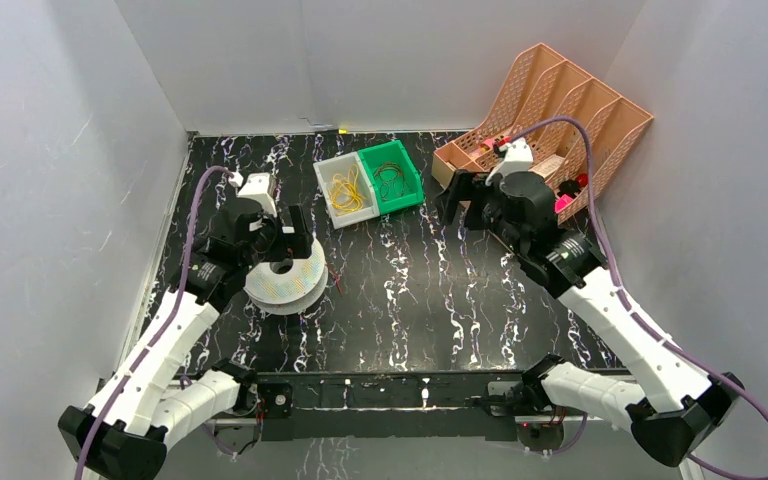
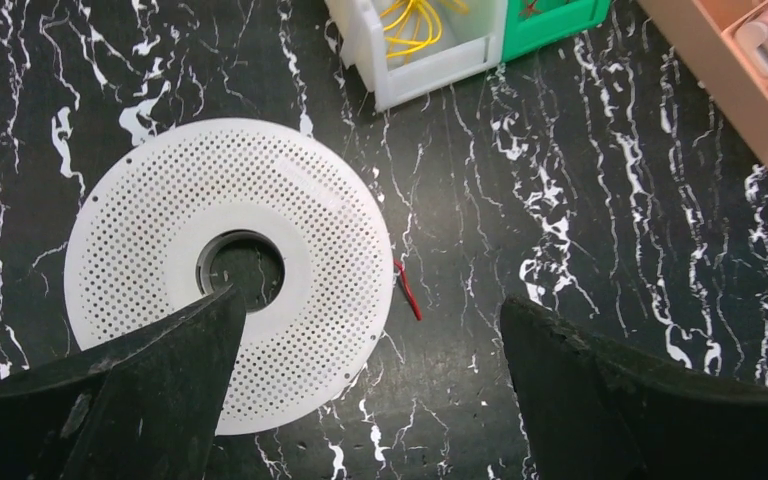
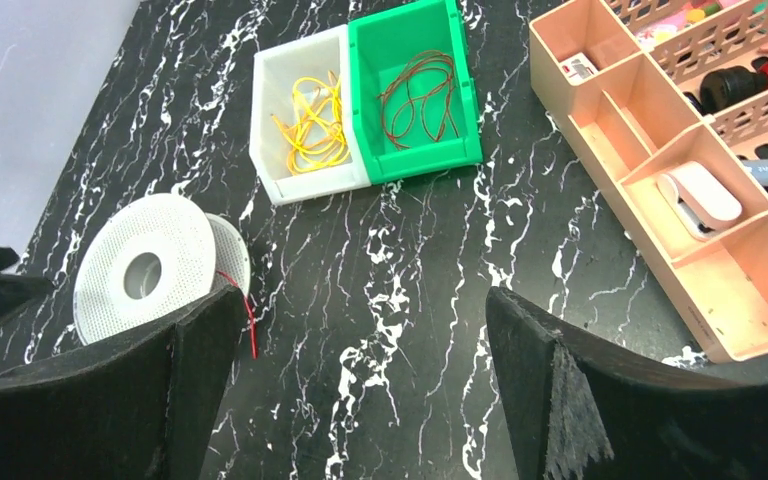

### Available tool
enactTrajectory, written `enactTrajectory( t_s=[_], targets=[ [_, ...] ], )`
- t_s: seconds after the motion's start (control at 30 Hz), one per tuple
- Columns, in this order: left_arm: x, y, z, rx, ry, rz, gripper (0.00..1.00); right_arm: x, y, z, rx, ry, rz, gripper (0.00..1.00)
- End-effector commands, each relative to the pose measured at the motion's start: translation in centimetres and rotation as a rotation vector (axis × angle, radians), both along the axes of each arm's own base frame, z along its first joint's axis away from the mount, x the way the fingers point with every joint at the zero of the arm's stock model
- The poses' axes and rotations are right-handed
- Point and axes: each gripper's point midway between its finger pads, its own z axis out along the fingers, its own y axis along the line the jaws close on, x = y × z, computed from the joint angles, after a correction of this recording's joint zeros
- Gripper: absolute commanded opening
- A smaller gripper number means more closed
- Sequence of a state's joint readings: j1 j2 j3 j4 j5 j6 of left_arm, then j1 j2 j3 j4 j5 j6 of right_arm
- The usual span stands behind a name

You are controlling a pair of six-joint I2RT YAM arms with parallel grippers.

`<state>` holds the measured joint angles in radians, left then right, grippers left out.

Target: Wrap the cables

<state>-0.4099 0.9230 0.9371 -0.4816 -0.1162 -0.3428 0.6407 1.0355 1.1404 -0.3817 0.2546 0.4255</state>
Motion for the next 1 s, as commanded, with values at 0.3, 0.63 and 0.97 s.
enactTrajectory(
  t_s=[0.3,0.63,0.97],
  targets=[
    [-0.9,-1.5,1.7,-0.012,0.047,-0.105,0.98,-0.9,-1.0,-2.9,-0.099,0.039,0.023,0.98],
    [0.2,-1.0,1.3,0.038,0.062,-0.084,0.98,-1.6,0.9,-6.2,-0.124,0.126,0.139,0.98],
    [4.1,-1.9,0.7,0.063,0.068,-0.038,0.99,-1.6,2.4,-10.3,-0.170,0.261,0.202,0.97]
  ],
)
